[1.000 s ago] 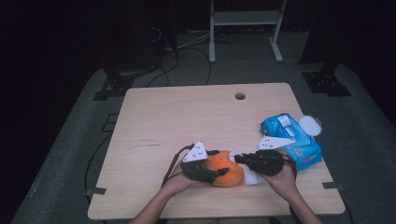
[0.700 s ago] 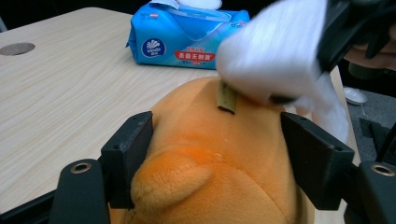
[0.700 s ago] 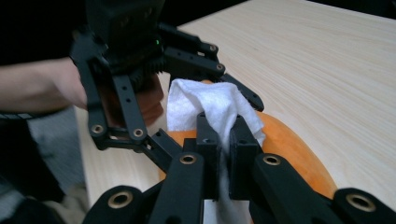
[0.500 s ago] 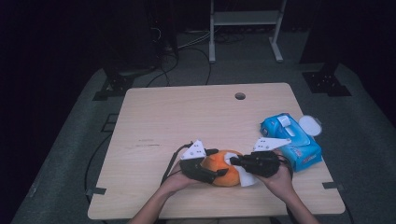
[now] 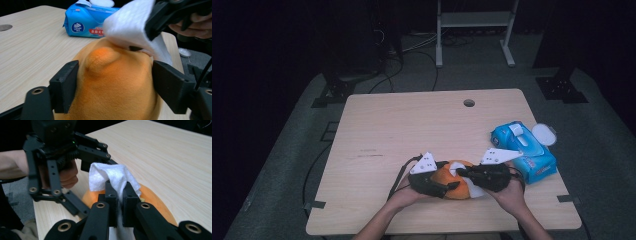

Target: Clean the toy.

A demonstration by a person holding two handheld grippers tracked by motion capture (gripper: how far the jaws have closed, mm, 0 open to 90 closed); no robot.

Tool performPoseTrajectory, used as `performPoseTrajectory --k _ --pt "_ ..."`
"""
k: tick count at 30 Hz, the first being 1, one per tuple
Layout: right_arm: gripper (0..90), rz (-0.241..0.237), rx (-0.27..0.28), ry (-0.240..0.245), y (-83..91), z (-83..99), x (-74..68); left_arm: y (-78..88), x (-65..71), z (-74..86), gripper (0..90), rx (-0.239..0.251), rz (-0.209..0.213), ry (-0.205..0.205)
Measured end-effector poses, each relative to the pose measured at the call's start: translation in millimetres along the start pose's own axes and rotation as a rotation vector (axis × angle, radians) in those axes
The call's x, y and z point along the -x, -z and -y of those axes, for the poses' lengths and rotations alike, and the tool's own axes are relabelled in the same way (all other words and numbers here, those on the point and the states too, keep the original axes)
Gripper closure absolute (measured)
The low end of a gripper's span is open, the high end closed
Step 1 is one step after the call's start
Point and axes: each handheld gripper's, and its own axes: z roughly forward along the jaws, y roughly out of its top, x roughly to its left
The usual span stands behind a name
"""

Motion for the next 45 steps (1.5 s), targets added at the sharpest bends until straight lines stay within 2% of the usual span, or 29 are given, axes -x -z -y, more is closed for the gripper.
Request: performPoseTrajectory --k 1,4,5,6,7,8,10,12,13,15,17,18,21,22,25,26,27,28,30,32,35,36,37,41,45 --pt "84.9 -0.002 -0.008 -0.017 -0.8 3.3 6.4 2.6 -3.7 0.4 19.7 0.008 0.008 0.010" --pt "84.9 0.003 -0.008 -0.034 1.2 6.0 11.9 5.1 -9.4 1.3 13.0 0.018 0.003 0.028" --pt "84.9 0.015 -0.006 -0.045 5.3 7.3 15.8 2.9 -13.8 4.5 11.4 0.015 0.004 0.072" --pt "84.9 0.015 -0.006 -0.049 6.4 7.8 16.7 2.9 -13.8 4.5 11.2 0.015 0.004 0.072" --pt "84.9 0.012 -0.005 -0.055 6.6 8.8 18.2 0.4 -13.8 7.4 11.8 0.014 0.014 0.089" --pt "84.9 0.010 -0.008 -0.058 6.1 9.5 19.1 -1.2 -10.9 8.7 13.1 0.000 0.023 0.061" --pt "84.8 0.007 -0.012 -0.059 5.7 10.5 20.6 -0.1 -8.6 6.6 15.4 -0.014 0.032 0.049" --pt "84.8 0.010 -0.011 -0.061 7.3 10.8 22.5 2.5 -7.9 5.5 17.1 -0.026 0.059 0.035" --pt "84.8 0.019 -0.012 -0.062 8.3 10.9 22.9 4.7 -7.9 5.8 19.0 -0.026 0.081 0.018" --pt "84.8 0.039 -0.009 -0.067 12.2 11.9 26.3 7.3 -9.2 7.2 20.6 -0.014 0.102 0.012" --pt "84.8 0.039 -0.004 -0.093 15.4 14.4 31.6 5.5 -12.5 9.5 16.7 -0.014 0.083 0.047" --pt "84.8 0.038 0.000 -0.104 15.8 14.9 33.0 0.5 -14.4 12.3 11.7 -0.048 0.065 0.065" --pt "84.8 0.031 0.004 -0.114 15.8 14.9 34.4 -12.9 -11.9 21.6 5.0 -0.083 0.069 0.066" --pt "84.8 0.026 0.005 -0.114 15.4 14.7 33.1 -14.7 -9.8 21.9 5.9 -0.085 0.062 0.048" --pt "84.9 0.024 0.029 -0.110 17.7 11.3 28.0 -9.6 -6.5 14.4 26.2 -0.072 0.036 0.025" --pt "84.9 0.024 0.029 -0.110 17.7 11.3 28.0 -5.4 -5.5 9.5 26.2 -0.055 0.031 0.016" --pt "85.0 0.013 0.072 -0.124 23.6 6.9 28.7 0.2 -4.7 3.8 30.1 -0.036 0.027 0.009" --pt "85.0 0.005 0.092 -0.132 26.4 4.9 29.5 10.8 -4.7 -7.0 30.5 -0.003 0.054 0.025" --pt "85.0 -0.014 0.122 -0.151 29.1 3.6 31.8 21.2 -4.0 -15.7 30.7 0.019 0.069 0.034" --pt "85.0 -0.015 0.127 -0.161 28.5 3.9 32.9 23.8 -3.4 -17.6 30.7 0.018 0.064 0.023" --pt "85.0 0.010 0.056 -0.178 13.6 11.9 36.0 18.6 -9.3 -10.5 31.6 -0.089 0.009 0.035" --pt "85.0 0.021 0.027 -0.169 9.5 13.6 35.3 18.6 -9.3 -10.5 32.2 -0.089 0.009 0.035" --pt "85.1 0.024 0.019 -0.167 7.0 14.1 33.6 17.3 -12.7 -6.3 32.2 -0.081 0.000 0.074" --pt "85.1 0.036 0.044 -0.122 10.7 4.8 23.7 17.3 -14.6 -7.4 31.2 -0.081 -0.033 0.095" --pt "85.1 -0.011 0.050 -0.089 11.6 -0.8 12.3 14.9 -14.2 -7.5 30.8 -0.072 -0.044 0.112"
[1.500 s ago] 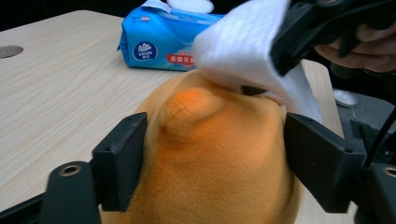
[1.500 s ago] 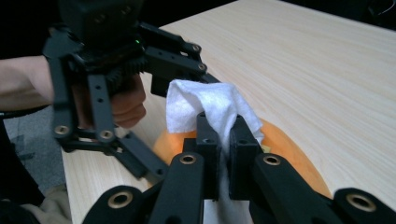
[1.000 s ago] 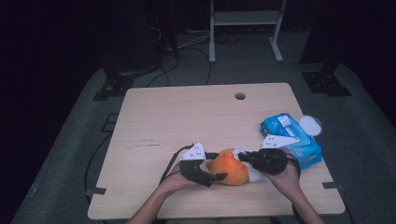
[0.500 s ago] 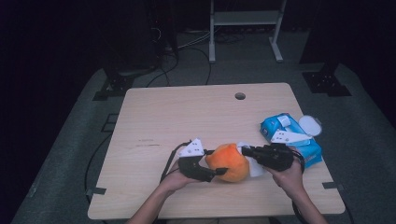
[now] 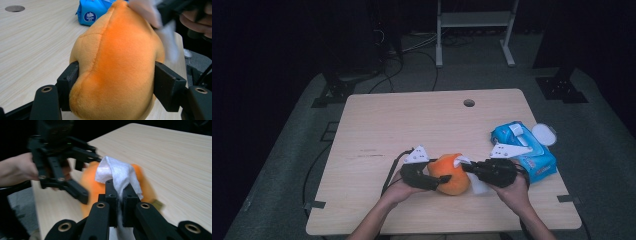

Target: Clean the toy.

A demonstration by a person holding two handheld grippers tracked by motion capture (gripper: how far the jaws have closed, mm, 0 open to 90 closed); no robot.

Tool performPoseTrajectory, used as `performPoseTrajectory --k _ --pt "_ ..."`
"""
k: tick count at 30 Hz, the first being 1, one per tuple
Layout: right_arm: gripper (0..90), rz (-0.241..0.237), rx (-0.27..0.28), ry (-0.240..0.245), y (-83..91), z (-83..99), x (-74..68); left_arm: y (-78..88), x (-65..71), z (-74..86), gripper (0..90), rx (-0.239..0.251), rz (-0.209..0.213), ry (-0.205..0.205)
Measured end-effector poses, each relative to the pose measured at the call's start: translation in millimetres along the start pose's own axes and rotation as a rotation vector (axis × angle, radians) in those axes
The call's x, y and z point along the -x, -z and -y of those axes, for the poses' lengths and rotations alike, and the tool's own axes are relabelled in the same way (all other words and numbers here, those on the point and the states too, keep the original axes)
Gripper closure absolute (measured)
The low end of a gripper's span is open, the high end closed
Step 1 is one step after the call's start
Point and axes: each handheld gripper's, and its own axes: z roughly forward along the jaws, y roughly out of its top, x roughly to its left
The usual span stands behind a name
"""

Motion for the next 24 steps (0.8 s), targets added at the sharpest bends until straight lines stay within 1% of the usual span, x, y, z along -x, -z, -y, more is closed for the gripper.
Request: performPoseTrajectory --k 1,2,3,5,6,7,9,11,12,13,14,15,16,17,18,19,20,21,22,23,24 --pt "85.2 -0.009 -0.003 0.011 -1.5 -0.7 -2.8 -0.5 1.2 -0.2 30.2 -0.001 -0.001 -0.002" --pt "85.1 -0.002 -0.011 0.031 -3.2 -1.2 -5.3 -0.7 2.8 -0.4 28.8 -0.002 0.002 -0.020" --pt "85.1 0.010 -0.021 0.046 -3.9 -1.4 -6.5 -0.4 2.8 -0.2 26.8 0.002 0.009 -0.029" --pt "85.0 0.016 -0.016 0.038 -1.9 -0.6 -2.8 -0.3 -0.1 1.9 18.8 0.030 0.047 -0.037" --pt "85.0 0.026 -0.016 0.030 -0.1 0.2 -0.2 -1.1 -2.4 3.7 15.4 0.037 0.053 -0.051" --pt "85.0 0.034 -0.011 0.019 1.8 1.3 3.6 -2.4 -4.2 5.2 12.8 0.041 0.055 -0.052" --pt "85.0 0.032 -0.001 -0.011 4.0 3.3 10.5 -8.8 -7.6 10.2 9.4 0.032 0.059 -0.039" --pt "85.0 0.030 0.004 -0.037 3.5 5.7 17.3 -15.4 -5.1 13.5 8.8 0.030 0.038 -0.071" --pt "85.0 0.028 0.005 -0.043 2.7 6.7 19.3 -17.2 -3.5 13.9 9.3 0.040 0.027 -0.075" --pt "85.0 0.029 0.004 -0.046 2.2 7.1 20.0 -16.9 -1.1 12.8 13.2 0.045 0.004 -0.084" --pt "85.0 0.034 0.004 -0.045 2.1 7.2 20.0 -16.0 0.7 11.6 19.2 0.046 -0.009 -0.090" --pt "85.0 0.034 0.004 -0.045 2.1 7.2 20.0 -16.0 0.7 11.6 24.3 0.046 -0.009 -0.090" --pt "85.0 0.027 0.012 -0.051 4.1 6.2 18.1 -12.6 4.1 8.1 28.0 0.044 -0.012 -0.103" --pt "85.0 0.020 0.016 -0.050 4.8 5.6 17.0 -9.9 5.1 6.6 29.9 0.043 -0.013 -0.110" --pt "85.1 0.006 0.019 -0.047 5.4 4.5 13.9 -7.8 5.0 5.7 30.9 0.045 -0.011 -0.104" --pt "85.0 -0.019 0.021 -0.045 4.7 3.7 10.2 -6.1 4.5 4.6 31.6 0.045 -0.011 -0.096" --pt "85.0 -0.036 0.017 -0.028 2.5 2.8 5.2 -5.5 4.2 4.0 32.0 0.041 -0.013 -0.088" --pt "85.0 -0.038 0.009 -0.008 0.1 2.0 0.7 -5.5 4.2 4.0 32.1 0.041 -0.013 -0.088" --pt "85.0 -0.042 -0.002 0.015 -3.4 1.1 -4.8 -5.3 3.3 4.7 32.3 0.031 -0.017 -0.078" --pt "85.0 -0.042 -0.002 0.015 -3.4 1.1 -4.8 -5.3 3.3 4.7 32.5 0.031 -0.017 -0.078" --pt "85.0 -0.048 -0.016 0.045 -7.9 -0.1 -10.2 -4.7 0.7 6.2 32.7 0.028 -0.012 -0.056"
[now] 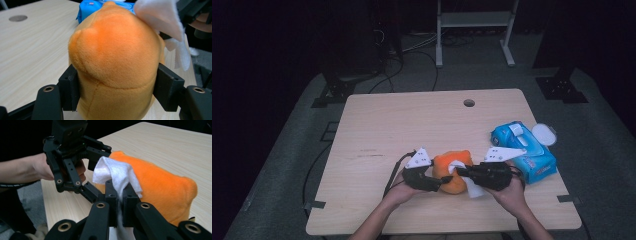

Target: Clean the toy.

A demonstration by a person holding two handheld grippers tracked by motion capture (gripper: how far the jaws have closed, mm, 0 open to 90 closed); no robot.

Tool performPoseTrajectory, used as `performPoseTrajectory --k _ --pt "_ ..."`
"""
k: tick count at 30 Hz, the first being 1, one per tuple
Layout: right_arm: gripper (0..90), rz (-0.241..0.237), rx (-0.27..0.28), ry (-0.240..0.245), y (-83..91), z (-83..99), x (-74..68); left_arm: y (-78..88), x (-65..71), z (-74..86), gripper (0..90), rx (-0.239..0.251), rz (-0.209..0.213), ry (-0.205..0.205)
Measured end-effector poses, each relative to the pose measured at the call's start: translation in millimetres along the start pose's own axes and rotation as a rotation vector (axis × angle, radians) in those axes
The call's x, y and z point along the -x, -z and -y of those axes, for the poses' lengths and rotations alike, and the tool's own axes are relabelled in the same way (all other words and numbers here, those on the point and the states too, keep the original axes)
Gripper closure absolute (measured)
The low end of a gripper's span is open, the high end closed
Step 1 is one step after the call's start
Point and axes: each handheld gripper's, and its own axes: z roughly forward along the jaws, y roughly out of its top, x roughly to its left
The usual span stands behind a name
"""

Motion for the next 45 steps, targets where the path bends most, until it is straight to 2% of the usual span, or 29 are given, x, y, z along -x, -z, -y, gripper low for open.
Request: performPoseTrajectory --k 2,6,9,10,12,14,16,17,19,20,21,25,28,29,30,32,34,35,37,39,40,42,43,45 --pt "85.0 0.015 0.005 0.001 1.5 0.0 2.5 -1.0 -1.2 1.0 33.0 0.007 0.008 0.008" --pt "84.9 0.090 0.011 -0.046 10.0 6.7 24.6 -3.9 0.7 5.0 32.4 0.003 0.028 0.001" --pt "84.9 0.089 0.012 -0.084 12.9 12.7 32.5 -5.1 1.0 4.5 26.9 0.014 0.032 0.004" --pt "84.9 0.089 0.012 -0.084 12.9 12.7 32.5 -5.1 1.0 4.5 24.9 0.014 0.032 0.004" --pt "85.0 0.094 0.008 -0.072 11.3 11.3 26.1 -7.4 0.2 5.3 24.5 0.033 0.002 0.034" --pt "84.9 0.088 0.002 -0.042 6.9 9.5 17.0 -7.4 -0.4 6.0 25.5 0.033 -0.010 0.043" --pt "85.0 0.065 0.001 -0.022 3.2 7.3 9.2 -6.8 -1.1 7.2 26.6 0.037 -0.017 0.057" --pt "85.0 0.038 0.002 -0.014 1.7 5.9 5.5 -7.0 -1.0 7.2 27.1 0.039 -0.018 0.064" --pt "84.9 0.027 0.001 -0.007 0.6 4.7 2.4 -7.4 -0.6 6.9 28.3 0.037 -0.018 0.063" --pt "84.9 0.036 -0.007 0.022 -0.2 2.8 -1.5 -8.3 1.3 6.4 28.7 0.036 -0.018 0.052" --pt "84.8 0.045 -0.010 0.029 0.6 2.3 -1.2 -8.5 2.3 6.8 28.9 0.035 -0.014 0.046" --pt "84.8 0.071 0.012 -0.021 9.2 2.9 15.0 -10.4 10.1 7.2 29.1 0.022 -0.003 -0.018" --pt "84.8 0.086 0.019 -0.070 14.9 7.8 28.4 -11.1 12.7 4.6 26.5 0.013 0.024 -0.041" --pt "84.7 0.077 0.011 -0.078 15.1 9.4 30.1 -10.5 10.9 4.0 24.5 0.021 0.049 -0.026" --pt "84.7 0.071 -0.003 -0.074 14.9 10.5 30.5 -8.9 7.5 3.9 22.2 0.037 0.073 0.008" --pt "84.7 0.060 -0.011 -0.067 15.8 11.3 30.0 -5.8 -0.2 4.4 17.4 0.066 0.083 0.070" --pt "84.7 0.053 -0.015 -0.059 15.2 10.7 28.6 -8.9 0.4 6.0 12.8 0.052 0.072 0.058" --pt "84.7 0.053 -0.015 -0.059 15.2 10.7 28.6 -8.9 0.4 6.0 14.2 0.052 0.072 0.058" --pt "84.7 0.051 -0.024 -0.032 12.3 7.3 19.4 -12.7 7.3 7.2 18.5 0.036 0.058 0.007" --pt "84.7 0.058 -0.035 0.013 10.0 4.5 8.7 -11.8 9.6 7.2 23.5 0.028 0.068 -0.004" --pt "84.7 0.028 -0.025 0.015 9.5 2.8 5.3 -10.8 10.9 7.4 24.6 0.021 0.070 -0.016" --pt "84.7 0.014 -0.020 0.020 8.8 1.3 3.4 -10.2 11.9 7.9 25.3 0.020 0.070 -0.018" --pt "84.7 0.027 -0.025 0.040 8.0 -1.8 1.6 -9.1 11.8 8.3 26.2 0.016 0.072 -0.019" --pt "84.6 0.036 -0.020 0.028 10.1 -2.8 5.0 -8.8 12.5 8.2 26.9 0.012 0.074 -0.033"
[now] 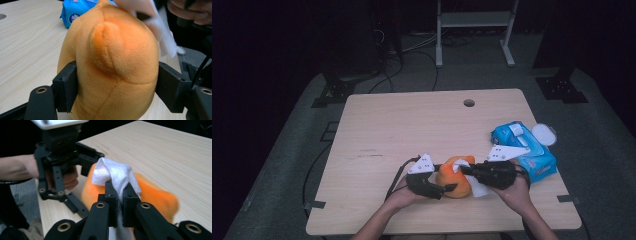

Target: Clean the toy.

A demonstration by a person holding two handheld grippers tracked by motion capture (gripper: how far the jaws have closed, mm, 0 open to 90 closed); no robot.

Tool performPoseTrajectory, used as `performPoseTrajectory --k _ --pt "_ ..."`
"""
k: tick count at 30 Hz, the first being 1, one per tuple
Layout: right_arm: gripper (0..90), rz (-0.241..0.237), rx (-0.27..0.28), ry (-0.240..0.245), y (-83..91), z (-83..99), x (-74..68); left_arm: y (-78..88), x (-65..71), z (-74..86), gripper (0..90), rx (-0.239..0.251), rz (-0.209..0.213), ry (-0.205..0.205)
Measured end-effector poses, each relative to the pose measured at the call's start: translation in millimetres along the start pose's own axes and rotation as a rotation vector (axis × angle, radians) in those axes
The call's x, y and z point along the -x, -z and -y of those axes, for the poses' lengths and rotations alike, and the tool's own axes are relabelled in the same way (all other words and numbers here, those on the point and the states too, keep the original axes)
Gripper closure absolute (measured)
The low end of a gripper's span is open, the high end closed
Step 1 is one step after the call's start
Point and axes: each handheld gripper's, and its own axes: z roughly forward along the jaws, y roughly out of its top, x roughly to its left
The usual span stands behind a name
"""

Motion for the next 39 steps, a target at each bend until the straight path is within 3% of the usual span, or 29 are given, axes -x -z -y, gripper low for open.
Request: performPoseTrajectory --k 3,5,10,11,12,14,16,19,20,22,26,29,33,34,35,39 --pt "84.5 0.050 0.002 -0.003 5.0 2.3 8.1 -1.5 3.8 -1.2 27.0 -0.016 0.014 -0.043" --pt "84.5 0.051 0.001 -0.021 8.3 4.5 12.8 -1.5 5.0 -2.6 26.4 -0.018 0.027 -0.059" --pt "84.8 0.040 -0.009 -0.023 7.8 6.0 9.1 -1.7 -0.4 -4.7 14.1 -0.009 0.002 -0.014" --pt "84.8 0.027 -0.009 -0.014 6.2 5.0 5.9 -2.6 -1.8 -3.7 14.3 -0.004 0.007 0.011" --pt "84.8 0.018 -0.009 -0.005 4.8 3.9 2.7 -2.3 -0.6 -2.9 18.0 0.001 0.005 0.006" --pt "84.8 -0.013 -0.010 0.010 1.9 0.8 -5.1 -2.8 4.2 -3.4 24.3 -0.008 -0.002 -0.020" --pt "84.8 -0.004 -0.013 0.036 1.0 -2.5 -8.8 -3.5 9.6 -4.7 26.8 -0.020 -0.020 -0.051" --pt "84.7 0.026 -0.003 0.019 6.1 -3.8 -2.3 -8.0 20.5 -5.4 28.0 -0.033 -0.013 -0.131" --pt "84.7 0.026 -0.003 0.019 6.1 -3.8 -2.3 -8.0 20.5 -5.4 28.0 -0.033 -0.013 -0.131" --pt "84.7 0.073 -0.007 -0.016 13.8 2.0 12.7 -9.9 26.8 -6.6 27.3 -0.041 -0.016 -0.183" --pt "84.9 0.053 -0.016 -0.060 15.9 9.5 20.2 -12.9 24.1 -5.2 20.7 -0.016 -0.013 -0.154" --pt "84.9 0.035 -0.024 -0.032 12.4 4.4 9.6 -14.6 27.6 -4.6 22.2 -0.027 -0.007 -0.179" --pt "84.8 -0.053 -0.042 0.021 2.0 -2.1 -12.7 -16.8 33.6 -2.2 22.3 -0.037 0.000 -0.216" --pt "84.8 -0.053 -0.042 0.021 2.0 -2.1 -12.7 -16.8 33.6 -2.2 21.6 -0.037 0.000 -0.216" --pt "84.8 -0.041 -0.057 0.054 -0.5 -3.6 -17.9 -15.1 32.3 -2.8 20.8 -0.040 -0.002 -0.208" --pt "84.8 0.002 -0.055 0.032 7.3 -2.2 -5.1 -15.1 29.3 -5.9 19.4 -0.020 0.000 -0.169"
